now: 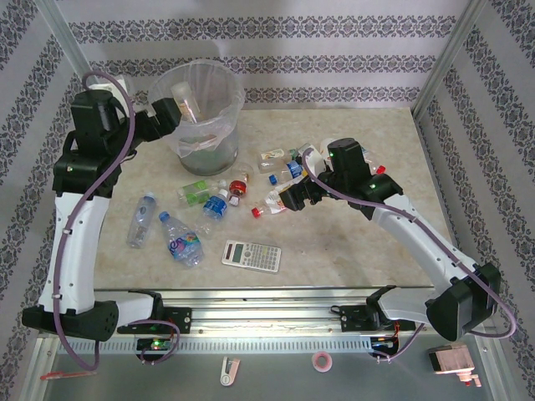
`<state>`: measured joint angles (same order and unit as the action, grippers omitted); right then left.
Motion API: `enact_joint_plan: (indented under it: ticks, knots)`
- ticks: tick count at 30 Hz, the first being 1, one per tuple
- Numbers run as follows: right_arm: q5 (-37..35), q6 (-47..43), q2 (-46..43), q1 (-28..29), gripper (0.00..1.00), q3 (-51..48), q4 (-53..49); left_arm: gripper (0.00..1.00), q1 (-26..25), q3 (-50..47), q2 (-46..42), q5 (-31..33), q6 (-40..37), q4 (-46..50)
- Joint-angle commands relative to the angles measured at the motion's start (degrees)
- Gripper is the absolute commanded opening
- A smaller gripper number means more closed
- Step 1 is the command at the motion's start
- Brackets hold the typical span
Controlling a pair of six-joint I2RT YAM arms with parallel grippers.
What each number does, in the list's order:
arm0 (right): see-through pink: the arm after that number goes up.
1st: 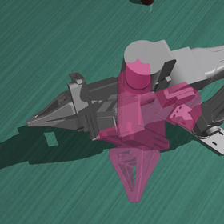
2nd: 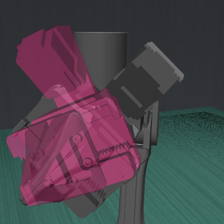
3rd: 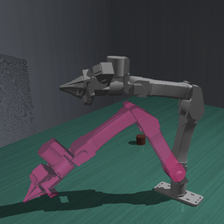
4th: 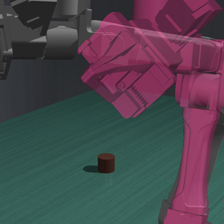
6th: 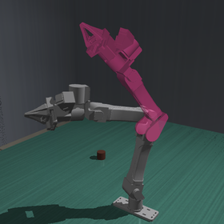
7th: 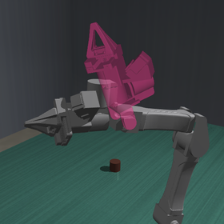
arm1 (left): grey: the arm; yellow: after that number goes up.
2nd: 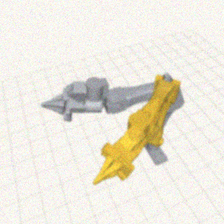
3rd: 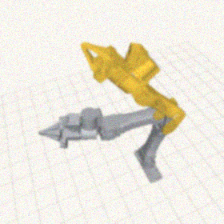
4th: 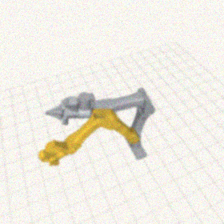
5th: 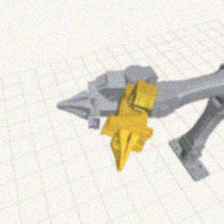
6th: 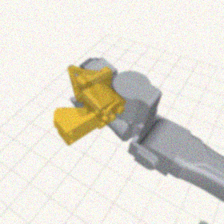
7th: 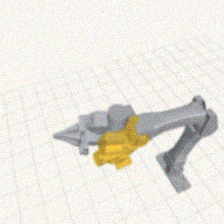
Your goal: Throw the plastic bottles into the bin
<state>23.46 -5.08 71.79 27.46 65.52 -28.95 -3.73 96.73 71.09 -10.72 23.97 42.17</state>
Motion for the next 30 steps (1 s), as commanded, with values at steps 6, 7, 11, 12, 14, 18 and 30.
enact_joint_plan:
  ticks: [6, 7, 11, 12, 14, 18, 30]
  knots:
    - [-1.32, 0.15, 0.02, -0.60, 0.98, 1.47, -0.85, 1.00, -0.14, -6.93, -1.63, -0.92, 6.46, 11.61]
    - [-1.41, 0.24, 0.02, -0.59, 0.98, 1.46, -0.86, 1.00, -0.14, -8.19, -1.92, -1.03, 7.37, 12.12]
    - [-1.53, 0.34, 0.02, -0.65, 0.98, 1.37, -0.83, 1.00, -0.11, -13.19, -3.38, -0.22, 11.09, 14.02]
    - [-1.58, 0.39, 0.02, -0.65, 0.98, 1.28, -0.76, 1.00, -0.12, -14.26, -3.58, 0.01, 11.77, 14.42]
    - [-1.67, 0.35, 0.10, -0.66, 0.98, 1.29, -0.76, 1.00, -0.10, -16.43, -3.92, 0.42, 13.21, 14.95]
    - [-1.77, 0.34, 0.11, -0.66, 0.98, 1.10, -0.85, 1.00, -0.01, -20.01, -4.13, 1.21, 15.16, 15.52]
    - [-1.94, -0.02, -1.30, -1.01, 0.98, 0.25, -1.64, 1.00, 2.43, -31.85, -3.43, 1.12, 18.19, 12.32]
